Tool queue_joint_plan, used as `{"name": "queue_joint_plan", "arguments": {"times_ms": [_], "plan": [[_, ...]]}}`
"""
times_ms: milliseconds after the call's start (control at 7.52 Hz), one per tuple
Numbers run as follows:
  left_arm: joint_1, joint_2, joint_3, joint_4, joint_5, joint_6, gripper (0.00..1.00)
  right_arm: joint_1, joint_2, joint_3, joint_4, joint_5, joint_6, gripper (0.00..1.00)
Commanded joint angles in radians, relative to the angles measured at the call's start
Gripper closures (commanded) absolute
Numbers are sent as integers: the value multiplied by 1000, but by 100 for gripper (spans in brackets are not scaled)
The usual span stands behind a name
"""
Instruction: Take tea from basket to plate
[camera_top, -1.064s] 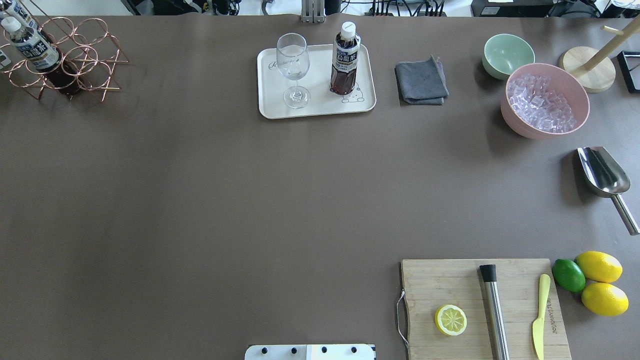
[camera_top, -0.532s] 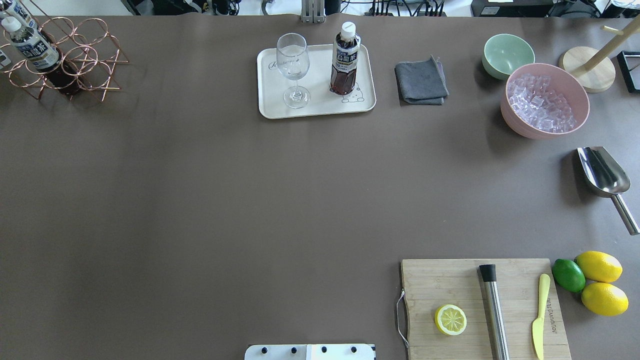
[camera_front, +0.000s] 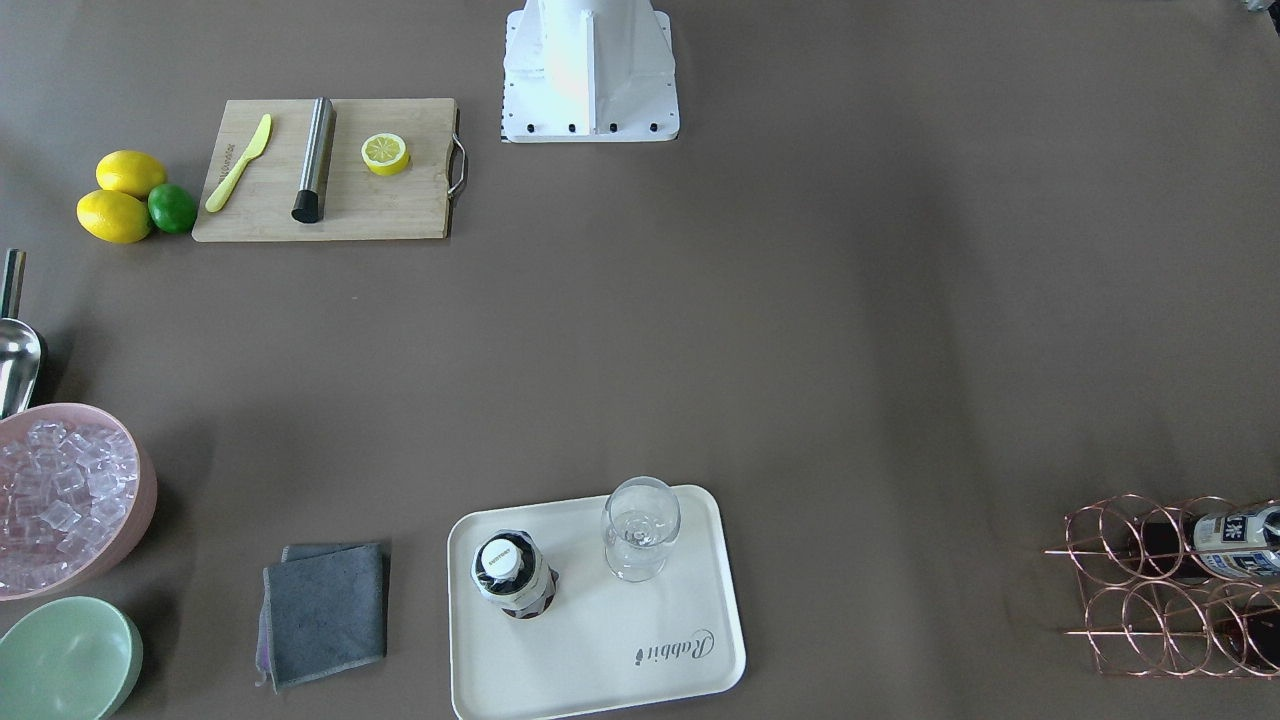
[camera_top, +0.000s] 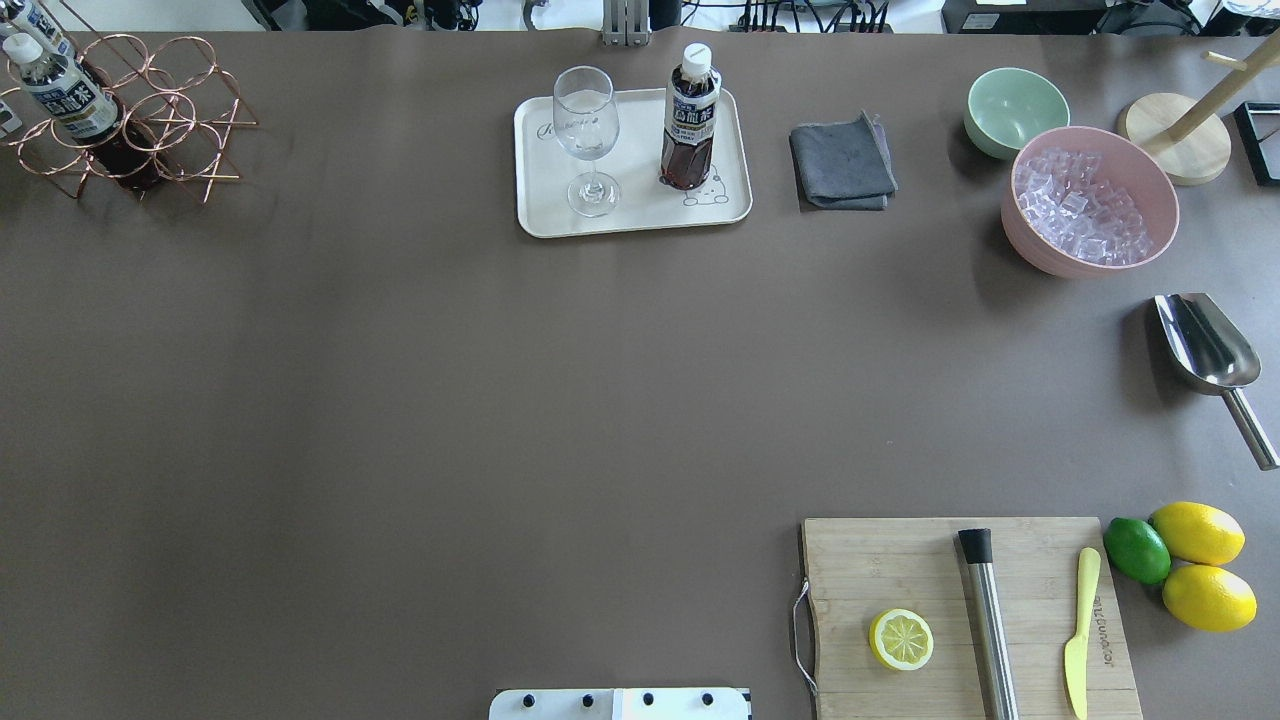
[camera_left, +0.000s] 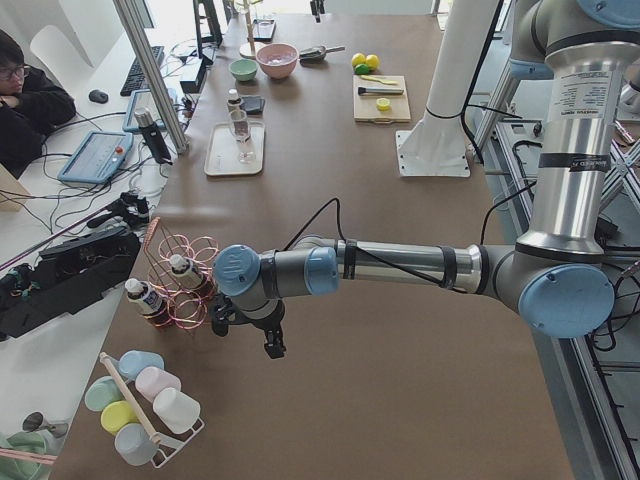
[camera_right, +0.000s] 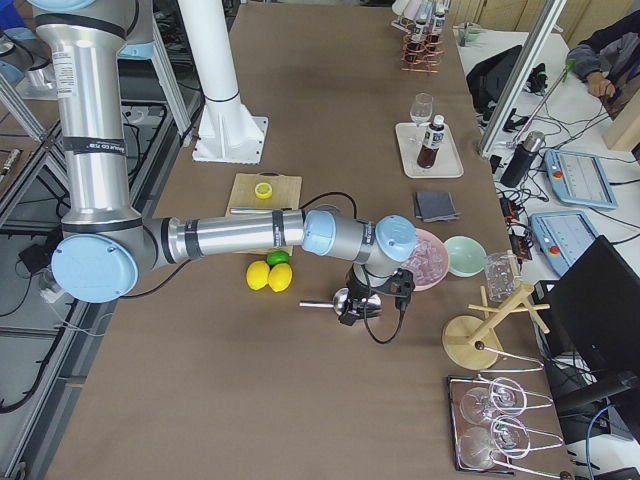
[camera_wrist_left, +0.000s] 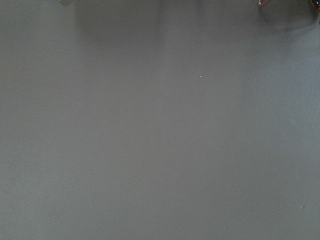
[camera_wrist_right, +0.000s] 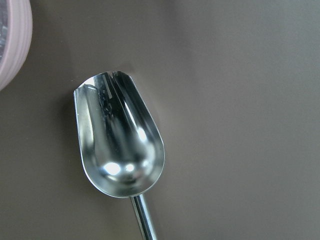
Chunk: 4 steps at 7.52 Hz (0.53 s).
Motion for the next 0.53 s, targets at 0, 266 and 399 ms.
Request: {"name": "queue_joint_plan", "arguments": {"times_ms": [0, 266, 399], "plan": [[-1, -3, -2, -1, 0, 1, 2, -1, -6, 16, 0, 3, 6, 0], [-1, -5, -2, 2, 0, 1, 2, 0, -23, 30, 0, 6, 1, 0], [-1, 0, -2, 1, 0, 2, 2, -1, -23, 28, 0, 6, 4, 0]]}}
